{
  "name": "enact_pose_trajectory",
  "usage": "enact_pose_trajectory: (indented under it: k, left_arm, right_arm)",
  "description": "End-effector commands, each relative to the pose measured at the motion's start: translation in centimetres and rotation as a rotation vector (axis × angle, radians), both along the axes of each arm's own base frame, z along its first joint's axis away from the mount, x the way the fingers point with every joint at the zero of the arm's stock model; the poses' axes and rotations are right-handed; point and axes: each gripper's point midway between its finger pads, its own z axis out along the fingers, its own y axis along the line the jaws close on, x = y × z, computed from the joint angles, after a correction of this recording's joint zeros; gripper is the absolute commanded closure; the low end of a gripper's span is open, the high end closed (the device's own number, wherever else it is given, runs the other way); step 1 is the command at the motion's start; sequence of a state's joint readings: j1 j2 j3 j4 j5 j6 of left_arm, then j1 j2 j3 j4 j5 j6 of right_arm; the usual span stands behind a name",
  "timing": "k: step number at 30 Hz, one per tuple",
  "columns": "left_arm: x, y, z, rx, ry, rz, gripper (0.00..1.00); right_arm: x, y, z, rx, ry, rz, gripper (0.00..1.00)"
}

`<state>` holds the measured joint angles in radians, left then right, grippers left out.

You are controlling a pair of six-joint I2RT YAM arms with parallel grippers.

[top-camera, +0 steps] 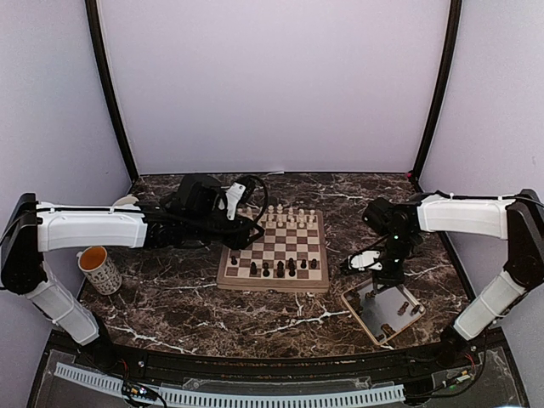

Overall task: Set up the chess pieces on the board
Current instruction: Pick up the pawn from the storage box.

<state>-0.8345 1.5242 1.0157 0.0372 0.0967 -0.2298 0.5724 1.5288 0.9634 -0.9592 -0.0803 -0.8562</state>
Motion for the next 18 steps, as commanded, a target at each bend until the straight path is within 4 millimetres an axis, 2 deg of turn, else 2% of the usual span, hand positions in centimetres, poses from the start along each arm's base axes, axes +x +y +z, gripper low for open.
enact_pose_trajectory:
  k: [1, 9, 13, 18]
  left_arm:
    - [0.4, -0.7, 1.2, -0.036, -0.008, 0.005, 0.61]
    - [0.5, -0.5, 0.8, -0.028, -0.001, 0.021, 0.60]
    - [0.5, -0.4, 0.5, -0.024, 0.007, 0.027, 0.60]
    - [0.4, -0.4, 0.3, -0.024, 0.012, 0.028, 0.60]
  right_arm:
    - [0.5, 0.3, -1.1, -0.014, -0.031, 0.028, 0.69]
    - [0.4, 0.3, -2.4, -0.042, -0.026, 0.041, 0.71]
    - [-0.2, -0.4, -3.6, -0.079, 0.001, 0.047, 0.72]
    - [-0.6, -0.9, -4.2, -0.103, 0.014, 0.044, 0.73]
